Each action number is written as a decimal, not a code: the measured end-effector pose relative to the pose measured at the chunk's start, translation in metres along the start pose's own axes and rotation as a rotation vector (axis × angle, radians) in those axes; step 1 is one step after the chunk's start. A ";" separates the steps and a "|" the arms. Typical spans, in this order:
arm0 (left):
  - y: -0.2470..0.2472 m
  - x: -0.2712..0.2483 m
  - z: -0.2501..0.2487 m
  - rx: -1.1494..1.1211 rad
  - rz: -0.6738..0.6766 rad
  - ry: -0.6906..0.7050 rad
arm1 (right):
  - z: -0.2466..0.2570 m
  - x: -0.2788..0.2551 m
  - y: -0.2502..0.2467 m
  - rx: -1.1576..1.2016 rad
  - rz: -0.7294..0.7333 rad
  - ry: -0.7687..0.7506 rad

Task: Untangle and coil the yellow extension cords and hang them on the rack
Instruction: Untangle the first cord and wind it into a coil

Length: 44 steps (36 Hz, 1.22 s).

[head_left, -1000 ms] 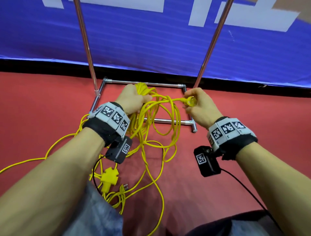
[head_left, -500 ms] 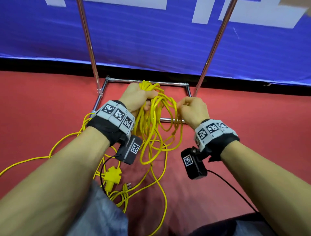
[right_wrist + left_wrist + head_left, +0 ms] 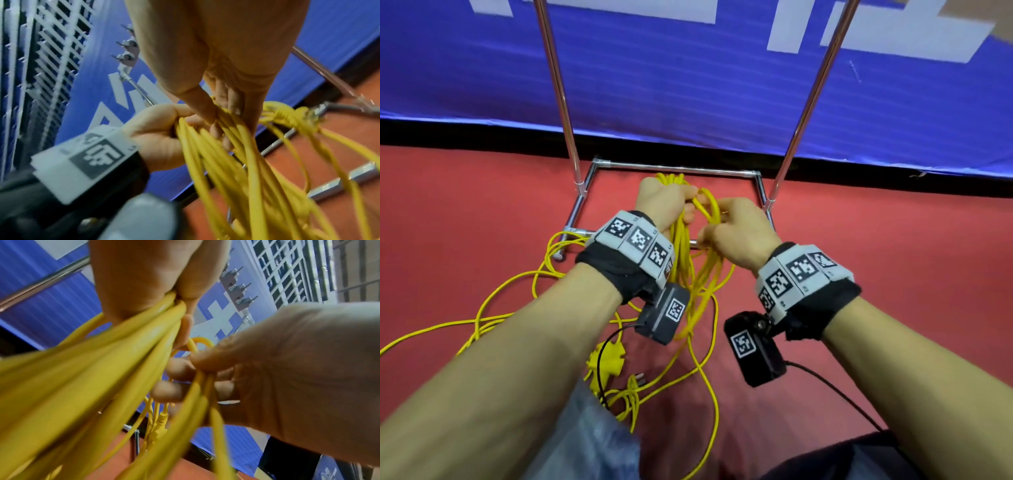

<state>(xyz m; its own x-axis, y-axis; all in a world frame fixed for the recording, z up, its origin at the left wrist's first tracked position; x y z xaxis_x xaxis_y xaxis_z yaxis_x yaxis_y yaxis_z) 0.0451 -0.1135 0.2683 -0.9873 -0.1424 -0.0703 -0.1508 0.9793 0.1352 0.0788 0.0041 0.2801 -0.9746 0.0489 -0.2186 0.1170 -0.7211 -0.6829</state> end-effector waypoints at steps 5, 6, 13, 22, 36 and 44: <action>-0.004 0.007 -0.003 0.223 -0.004 0.065 | -0.001 0.008 -0.028 -0.156 0.048 -0.070; -0.005 0.008 -0.002 0.269 0.002 0.066 | -0.003 0.010 -0.031 -0.101 0.072 -0.058; -0.035 0.024 0.006 0.559 -0.096 0.002 | -0.033 0.030 -0.068 0.366 -0.317 0.086; -0.056 0.031 0.003 0.537 -0.316 -0.014 | -0.048 0.037 -0.092 1.189 -0.401 0.176; -0.059 0.029 -0.005 0.156 -0.470 0.112 | -0.097 0.038 -0.086 -0.084 -0.346 0.491; -0.039 0.025 -0.010 -0.136 -0.331 0.129 | -0.112 0.027 -0.056 -0.566 -0.159 0.599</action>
<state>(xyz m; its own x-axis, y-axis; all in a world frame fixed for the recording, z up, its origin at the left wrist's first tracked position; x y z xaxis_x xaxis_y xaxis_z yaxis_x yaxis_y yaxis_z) 0.0259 -0.1568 0.2714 -0.8808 -0.4734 -0.0087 -0.4596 0.8504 0.2562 0.0669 0.1236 0.2341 -0.7403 0.5942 -0.3144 0.2211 -0.2265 -0.9486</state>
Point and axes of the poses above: each hand's wrist, its own x-axis towards the middle knuckle, its own y-axis out of the palm, z = x × y, the point moved 2 cm from there along x, towards the middle knuckle, and after that the axes turned 12 degrees about y, right-handed, at the moved point
